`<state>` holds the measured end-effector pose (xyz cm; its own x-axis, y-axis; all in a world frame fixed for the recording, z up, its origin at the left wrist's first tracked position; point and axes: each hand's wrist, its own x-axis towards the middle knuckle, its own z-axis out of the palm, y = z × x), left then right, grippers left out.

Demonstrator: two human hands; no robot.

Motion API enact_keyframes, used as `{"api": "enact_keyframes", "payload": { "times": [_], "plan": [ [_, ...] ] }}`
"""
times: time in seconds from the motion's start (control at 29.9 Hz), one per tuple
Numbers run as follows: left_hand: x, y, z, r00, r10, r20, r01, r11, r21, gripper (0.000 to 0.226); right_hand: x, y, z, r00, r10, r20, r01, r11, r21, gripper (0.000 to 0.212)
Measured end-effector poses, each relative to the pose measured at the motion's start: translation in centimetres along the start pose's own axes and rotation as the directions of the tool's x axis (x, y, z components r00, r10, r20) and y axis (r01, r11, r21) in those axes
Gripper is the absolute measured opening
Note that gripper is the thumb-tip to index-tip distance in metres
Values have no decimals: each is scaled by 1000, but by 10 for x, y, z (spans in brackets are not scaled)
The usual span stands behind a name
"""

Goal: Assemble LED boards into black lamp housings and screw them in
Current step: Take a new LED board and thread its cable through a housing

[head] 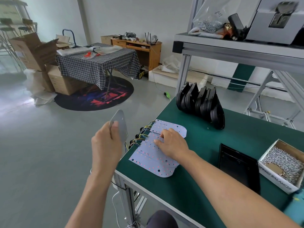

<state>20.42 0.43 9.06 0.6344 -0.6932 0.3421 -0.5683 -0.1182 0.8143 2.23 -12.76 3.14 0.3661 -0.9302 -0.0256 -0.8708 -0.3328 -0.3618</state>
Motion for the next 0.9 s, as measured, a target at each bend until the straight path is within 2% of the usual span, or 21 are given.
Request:
{"api": "enact_keyframes", "payload": {
  "times": [0.23, 0.44, 0.6, 0.74, 0.9],
  "plan": [
    [17, -15, -4, 1000, -28, 5, 28, 997, -69, 45, 2, 3, 6, 1000, 27, 2, -27, 989, 147, 35],
    [19, -11, -6, 1000, 9, -17, -11, 996, -85, 45, 5, 3, 6, 996, 82, 17, -84, 977, 197, 33],
    [28, -10, -14, 994, 49, -97, -51, 998, -22, 46, 4, 2, 6, 997, 78, 2, -77, 981, 179, 31],
    [44, -8, -29, 983, 36, -178, -46, 998, -52, 44, 3, 2, 7, 998, 58, 6, -58, 989, 134, 33],
    [61, 0, -51, 953, 116, -279, -115, 993, 21, 41, 1, 1, 9, 999, 27, -18, -26, 998, 66, 38]
  ]
}}
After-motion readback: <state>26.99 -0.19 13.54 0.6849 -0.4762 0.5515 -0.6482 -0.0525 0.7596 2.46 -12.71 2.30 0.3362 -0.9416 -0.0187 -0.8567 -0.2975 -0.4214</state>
